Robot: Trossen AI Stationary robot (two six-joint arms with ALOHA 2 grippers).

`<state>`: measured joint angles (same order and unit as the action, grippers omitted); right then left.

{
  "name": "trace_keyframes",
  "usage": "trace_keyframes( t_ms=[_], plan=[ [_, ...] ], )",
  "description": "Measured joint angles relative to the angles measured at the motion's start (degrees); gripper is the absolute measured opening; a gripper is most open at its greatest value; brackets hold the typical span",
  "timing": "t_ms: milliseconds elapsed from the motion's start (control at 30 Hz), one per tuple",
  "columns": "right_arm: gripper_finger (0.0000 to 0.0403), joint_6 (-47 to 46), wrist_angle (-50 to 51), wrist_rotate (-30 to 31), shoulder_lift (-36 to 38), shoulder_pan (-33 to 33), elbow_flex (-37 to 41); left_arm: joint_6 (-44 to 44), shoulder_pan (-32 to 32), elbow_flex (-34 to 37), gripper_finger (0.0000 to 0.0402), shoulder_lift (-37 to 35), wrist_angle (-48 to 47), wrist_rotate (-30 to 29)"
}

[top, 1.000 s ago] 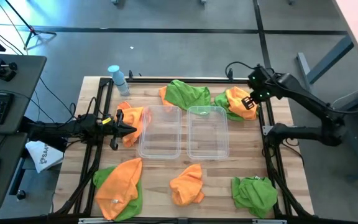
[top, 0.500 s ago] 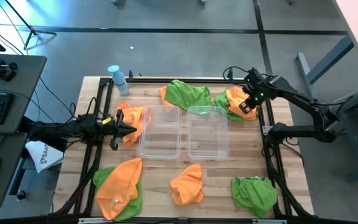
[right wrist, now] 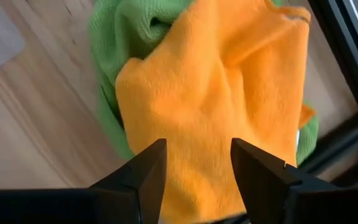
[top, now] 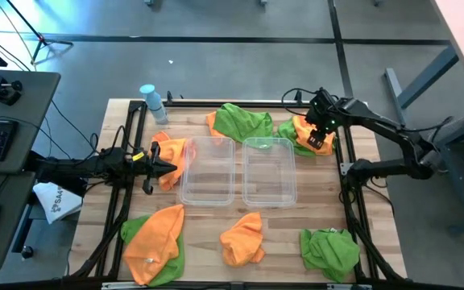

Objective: Sort microfiber towel by color & place in baskets
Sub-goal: Put the orange towel into the right transparent bin

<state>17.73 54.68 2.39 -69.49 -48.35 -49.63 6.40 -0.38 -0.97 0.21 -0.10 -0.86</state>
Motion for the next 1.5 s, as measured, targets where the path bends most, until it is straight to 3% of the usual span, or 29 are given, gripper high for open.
trace_keyframes(
  t_ms=[167, 533, 633, 767, 833, 933, 1133, 1500],
  plan=[
    [0.0170, 3.7, -1.1, -2.5, -4.1, 0.6, 0.0, 0.0, 0.0, 0.0, 0.0000, 0.0, 0.0, 0.0],
    [0.0163, 2.9, -3.0, 0.2, -13.3, 0.8, 0.0, 0.0, 0.0, 0.0, 0.0000, 0.0, 0.0, 0.0],
    [0.0128, 3.2, -2.9, 0.6, -13.8, 0.8, 0.0, 0.0, 0.0, 0.0, 0.0000, 0.0, 0.0, 0.0],
    [0.0032, 2.7, -2.1, 1.0, -12.9, 0.8, 0.0, 0.0, 0.0, 0.0, 0.0000, 0.0, 0.0, 0.0],
    [0.0011, 2.4, -0.7, 1.1, -11.7, 0.8, 0.0, 0.0, 0.0, 0.0, 0.0000, 0.0, 0.0, 0.0],
    [0.0019, -0.5, 1.1, 2.2, -8.3, 0.8, 0.0, 0.0, 0.0, 0.0, 0.0000, 0.0, 0.0, 0.0],
    [0.0006, -4.9, 8.0, 3.7, 3.7, 0.8, -1.0, 0.0, 0.0, 0.0, 0.0000, 0.0, 0.0, 0.0],
    [0.0001, -10.4, 15.2, 3.9, 24.3, 0.8, -14.7, 0.0, 0.0, 0.0, 0.0000, 0.0, 0.0, 0.0]
  ],
)
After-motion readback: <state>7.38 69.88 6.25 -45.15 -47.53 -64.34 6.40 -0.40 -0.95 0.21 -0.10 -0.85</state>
